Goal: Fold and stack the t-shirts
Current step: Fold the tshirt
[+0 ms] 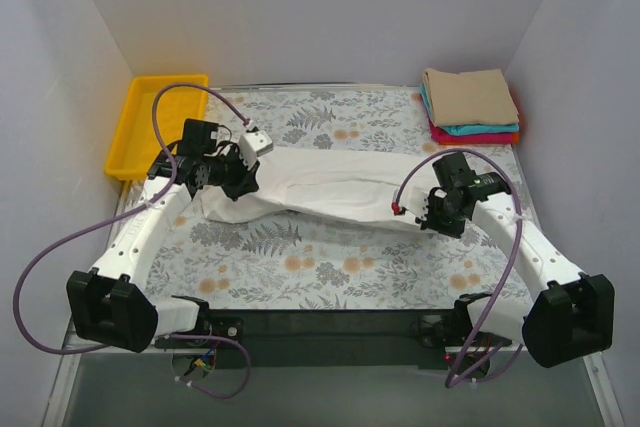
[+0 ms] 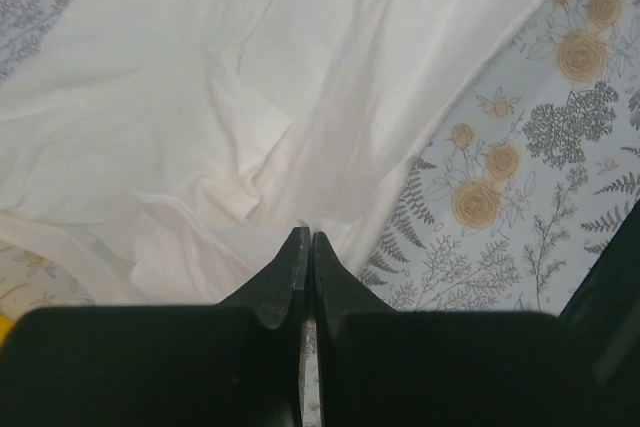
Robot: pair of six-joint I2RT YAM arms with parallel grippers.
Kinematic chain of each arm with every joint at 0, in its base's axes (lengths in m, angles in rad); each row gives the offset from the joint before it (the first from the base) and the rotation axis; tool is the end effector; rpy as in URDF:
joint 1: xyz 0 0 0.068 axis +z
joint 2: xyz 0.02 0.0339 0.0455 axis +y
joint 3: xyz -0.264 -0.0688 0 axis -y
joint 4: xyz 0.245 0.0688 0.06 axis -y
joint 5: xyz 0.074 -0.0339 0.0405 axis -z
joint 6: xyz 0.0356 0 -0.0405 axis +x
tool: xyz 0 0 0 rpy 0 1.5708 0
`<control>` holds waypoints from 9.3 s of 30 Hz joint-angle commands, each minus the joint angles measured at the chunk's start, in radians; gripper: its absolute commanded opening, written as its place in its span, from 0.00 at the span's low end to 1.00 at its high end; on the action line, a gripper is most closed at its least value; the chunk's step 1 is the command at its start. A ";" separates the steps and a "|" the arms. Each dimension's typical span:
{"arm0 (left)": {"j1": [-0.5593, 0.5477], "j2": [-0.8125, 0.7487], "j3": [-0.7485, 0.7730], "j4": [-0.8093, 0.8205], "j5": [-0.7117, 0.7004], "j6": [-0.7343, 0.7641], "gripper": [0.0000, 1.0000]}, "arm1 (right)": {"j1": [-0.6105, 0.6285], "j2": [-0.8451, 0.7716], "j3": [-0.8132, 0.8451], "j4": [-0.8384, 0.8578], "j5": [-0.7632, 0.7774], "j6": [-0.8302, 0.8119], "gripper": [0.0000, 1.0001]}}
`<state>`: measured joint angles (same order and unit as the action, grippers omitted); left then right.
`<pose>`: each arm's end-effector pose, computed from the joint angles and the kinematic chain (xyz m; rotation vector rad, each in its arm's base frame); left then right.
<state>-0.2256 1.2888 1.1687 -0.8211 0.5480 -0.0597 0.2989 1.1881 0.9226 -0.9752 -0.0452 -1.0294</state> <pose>0.2477 -0.0759 0.3129 0.4319 2.4541 -0.8053 0.1993 0.0631 0.2484 -1.7437 2.2104 -0.1081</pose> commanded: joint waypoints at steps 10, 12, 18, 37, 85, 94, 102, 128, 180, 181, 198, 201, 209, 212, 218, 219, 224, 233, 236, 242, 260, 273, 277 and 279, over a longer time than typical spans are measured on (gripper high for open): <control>0.002 0.111 -0.021 0.103 -0.071 -0.058 0.00 | 0.008 0.129 0.076 -0.060 -0.022 -0.057 0.01; 0.002 0.176 0.020 0.137 -0.089 -0.057 0.00 | -0.024 0.181 0.090 -0.025 -0.016 -0.081 0.01; 0.002 0.346 0.163 0.186 -0.106 -0.042 0.00 | -0.129 0.371 0.261 -0.005 -0.031 -0.119 0.01; 0.002 0.610 0.286 0.327 -0.168 -0.048 0.00 | -0.155 0.705 0.476 0.161 -0.004 -0.077 0.01; 0.140 0.642 0.427 0.069 -0.025 -0.233 0.00 | -0.072 0.795 0.845 0.024 -0.352 0.416 0.28; 0.075 0.754 0.554 0.099 -0.089 -0.209 0.00 | -0.129 0.762 0.769 0.023 -0.344 0.393 0.28; 0.020 0.787 0.542 0.175 -0.154 -0.189 0.00 | -0.135 0.762 0.731 0.026 -0.331 0.381 0.28; 0.032 0.642 0.262 0.306 -0.307 -0.502 0.29 | -0.078 0.845 0.406 0.121 -0.166 0.408 0.21; -0.110 1.224 1.003 0.273 -0.179 -0.486 0.46 | 0.301 0.703 0.257 0.405 -0.544 0.727 0.22; -0.092 1.209 1.003 0.280 -0.156 -0.509 0.50 | 0.292 0.658 0.262 0.399 -0.538 0.714 0.26; -0.070 -0.228 -0.338 0.352 0.329 0.180 0.61 | 0.580 -0.048 -0.082 0.337 -0.142 0.333 0.49; -0.168 -0.429 -0.515 0.255 0.290 0.279 0.61 | 0.667 -0.055 -0.171 0.417 -0.082 0.305 0.48; -0.397 -0.510 -0.721 0.293 0.152 0.290 0.59 | 0.806 -0.041 -0.238 0.504 -0.065 0.270 0.48; -0.457 -0.497 -0.764 0.345 0.103 0.285 0.58 | 0.855 -0.056 -0.297 0.520 -0.076 0.261 0.48; -0.540 -0.442 -0.816 0.440 0.037 0.268 0.55 | 0.890 -0.016 -0.327 0.582 -0.073 0.281 0.47; -0.560 -0.421 -0.822 0.459 0.023 0.252 0.55 | 0.891 -0.001 -0.333 0.598 -0.058 0.284 0.47; -0.593 -0.353 -0.836 0.531 -0.037 0.233 0.52 | 0.890 0.034 -0.383 0.665 -0.018 0.295 0.44; -0.610 -0.203 -0.851 0.559 -0.103 0.264 0.22 | 0.890 0.103 -0.423 0.684 -0.031 0.308 0.24; -0.610 -0.178 -0.830 0.548 -0.129 0.251 0.04 | 0.890 0.117 -0.413 0.681 -0.031 0.319 0.06; -0.612 -0.310 -0.770 0.427 -0.028 0.248 0.00 | 0.891 0.036 -0.318 0.536 -0.079 0.342 0.01; -0.259 -0.198 -0.492 0.468 0.121 0.209 0.00 | 0.579 0.039 -0.061 0.411 -0.104 0.111 0.01; -0.087 0.248 -0.271 0.885 0.112 0.238 0.00 | 0.278 0.473 0.318 0.540 -0.157 -0.092 0.01; -0.058 0.355 -0.199 0.954 0.113 0.245 0.00 | 0.247 0.570 0.410 0.552 -0.162 -0.132 0.01; -0.051 0.410 -0.178 0.977 0.112 0.256 0.00 | 0.226 0.625 0.467 0.556 -0.163 -0.141 0.01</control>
<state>-0.2966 1.6714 0.9401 0.0650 0.6582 0.1646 0.5507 1.7683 1.3025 -0.4393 -0.2016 -1.1095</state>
